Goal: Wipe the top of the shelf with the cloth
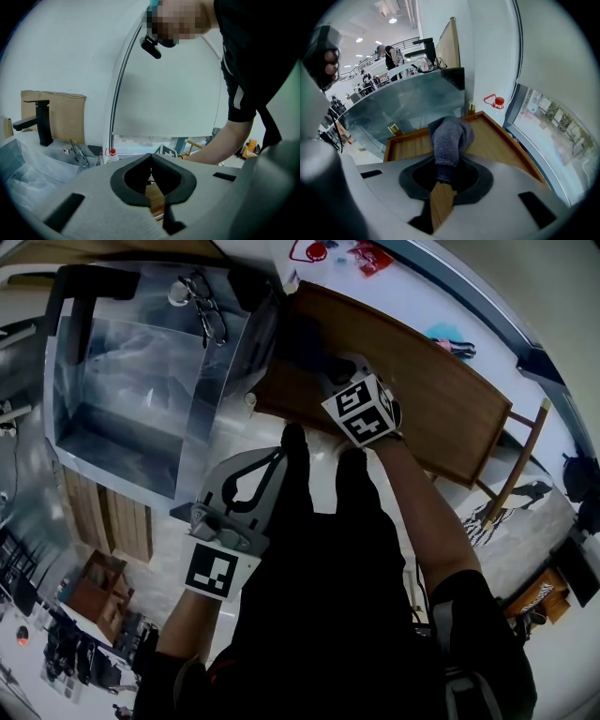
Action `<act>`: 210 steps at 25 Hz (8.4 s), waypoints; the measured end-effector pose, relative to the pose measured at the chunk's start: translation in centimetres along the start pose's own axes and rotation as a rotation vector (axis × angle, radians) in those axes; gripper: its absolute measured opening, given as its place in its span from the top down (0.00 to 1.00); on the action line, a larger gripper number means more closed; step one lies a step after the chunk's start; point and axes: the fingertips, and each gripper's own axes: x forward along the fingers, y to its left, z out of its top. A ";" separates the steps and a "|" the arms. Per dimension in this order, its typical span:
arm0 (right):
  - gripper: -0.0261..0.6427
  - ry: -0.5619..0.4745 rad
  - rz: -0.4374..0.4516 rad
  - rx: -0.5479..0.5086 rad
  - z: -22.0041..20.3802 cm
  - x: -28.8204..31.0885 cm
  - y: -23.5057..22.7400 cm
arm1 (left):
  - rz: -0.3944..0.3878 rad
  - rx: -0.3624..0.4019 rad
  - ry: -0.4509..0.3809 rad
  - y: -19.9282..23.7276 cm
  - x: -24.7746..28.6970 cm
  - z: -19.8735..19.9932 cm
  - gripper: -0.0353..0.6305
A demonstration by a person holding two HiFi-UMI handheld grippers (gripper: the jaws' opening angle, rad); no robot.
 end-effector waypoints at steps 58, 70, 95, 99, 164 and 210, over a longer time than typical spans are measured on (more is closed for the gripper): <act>0.87 0.096 -0.380 0.453 -30.9 -22.3 -12.5 | -0.465 0.247 0.089 -24.4 15.8 3.1 0.92; 0.87 0.159 -0.451 0.535 -34.6 -25.3 -13.0 | -0.525 0.282 0.075 -26.9 17.1 4.1 0.92; 0.87 -0.037 -0.070 0.149 -6.8 -12.9 -1.5 | -0.179 0.150 -0.010 -8.6 6.9 6.1 0.92; 0.87 -0.035 0.006 0.074 -3.5 -9.6 1.8 | -0.121 0.117 -0.022 -5.6 4.8 5.3 0.92; 0.87 0.080 -0.156 0.361 -24.1 -17.1 -1.4 | -0.370 0.194 0.053 -18.9 11.7 2.3 0.92; 0.87 0.057 -0.513 0.571 -31.1 -32.2 -8.8 | -0.522 0.372 0.008 -25.1 16.0 9.3 0.92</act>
